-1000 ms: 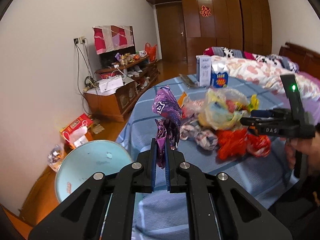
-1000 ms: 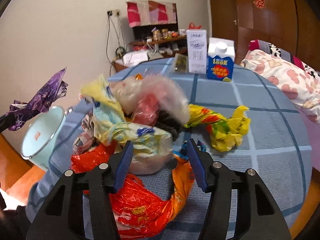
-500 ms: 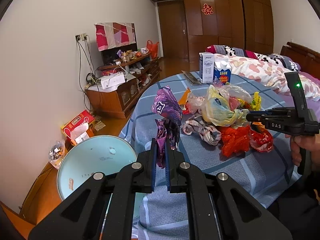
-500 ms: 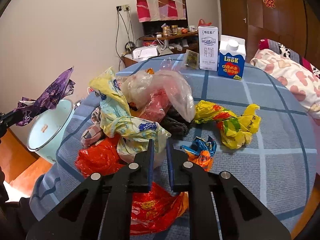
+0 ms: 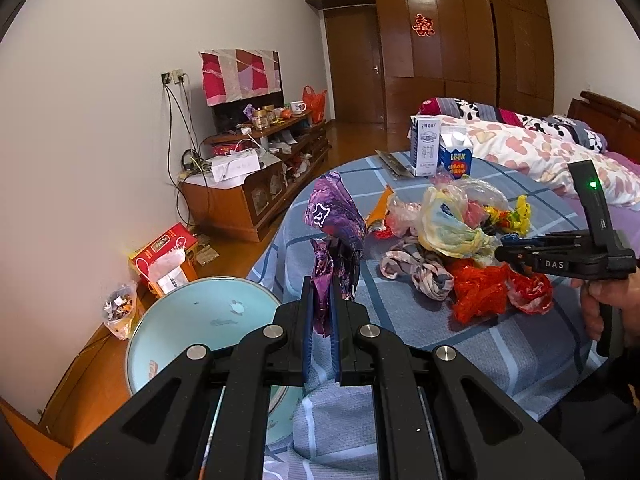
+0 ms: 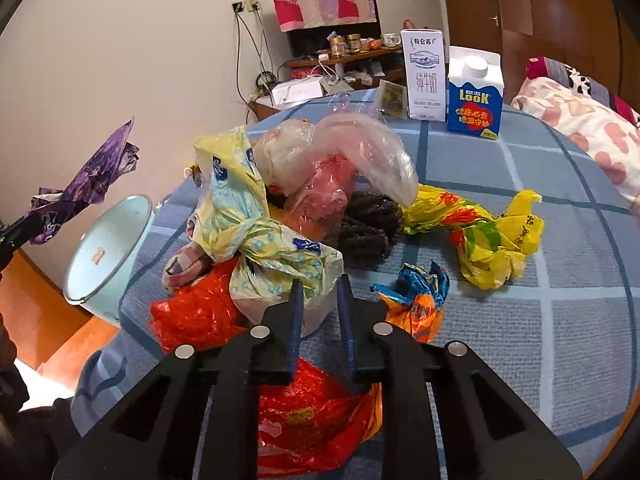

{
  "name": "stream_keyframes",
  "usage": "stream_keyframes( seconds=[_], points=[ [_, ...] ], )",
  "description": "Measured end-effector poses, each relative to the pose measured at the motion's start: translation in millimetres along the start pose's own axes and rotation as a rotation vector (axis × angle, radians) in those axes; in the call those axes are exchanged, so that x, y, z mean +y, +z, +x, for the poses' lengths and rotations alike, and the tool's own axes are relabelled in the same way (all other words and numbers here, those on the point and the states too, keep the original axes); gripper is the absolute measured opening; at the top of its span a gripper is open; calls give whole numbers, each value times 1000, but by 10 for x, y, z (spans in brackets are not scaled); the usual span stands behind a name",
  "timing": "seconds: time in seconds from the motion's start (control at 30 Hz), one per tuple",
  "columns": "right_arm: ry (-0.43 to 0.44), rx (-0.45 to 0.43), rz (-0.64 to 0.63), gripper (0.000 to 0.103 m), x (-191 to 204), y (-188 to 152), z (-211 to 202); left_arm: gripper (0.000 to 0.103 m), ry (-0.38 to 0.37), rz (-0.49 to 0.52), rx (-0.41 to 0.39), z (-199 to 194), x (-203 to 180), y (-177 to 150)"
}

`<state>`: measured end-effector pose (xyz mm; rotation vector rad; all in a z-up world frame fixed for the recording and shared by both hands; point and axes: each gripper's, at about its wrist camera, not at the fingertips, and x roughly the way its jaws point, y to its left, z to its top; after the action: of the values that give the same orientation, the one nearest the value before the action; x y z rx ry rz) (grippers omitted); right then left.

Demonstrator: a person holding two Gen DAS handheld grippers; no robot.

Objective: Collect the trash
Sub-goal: 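Lift the purple wrapper with the left gripper toward the light-blue bucket, then lower the purple wrapper over the bucket and open the left gripper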

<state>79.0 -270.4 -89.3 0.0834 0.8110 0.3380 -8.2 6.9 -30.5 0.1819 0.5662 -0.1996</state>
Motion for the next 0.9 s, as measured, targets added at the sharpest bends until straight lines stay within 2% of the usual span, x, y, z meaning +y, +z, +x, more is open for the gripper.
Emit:
stream_keyframes(
  seconds=[0.23, 0.37, 0.7, 0.9],
  points=[
    [-1, -43, 6, 13, 10, 23, -145, 7, 13, -7, -14, -60, 58, 28],
    [-38, -98, -33, 11, 101, 39, -336, 7, 34, -10, -20, -92, 140, 28],
    [-37, -206, -76, 9, 335, 177, -636, 7, 134, -37, 3, -135, 503, -85],
    [-56, -208, -113, 8, 453, 219, -623, 7, 156, -56, 20, -101, 594, -115]
  ],
)
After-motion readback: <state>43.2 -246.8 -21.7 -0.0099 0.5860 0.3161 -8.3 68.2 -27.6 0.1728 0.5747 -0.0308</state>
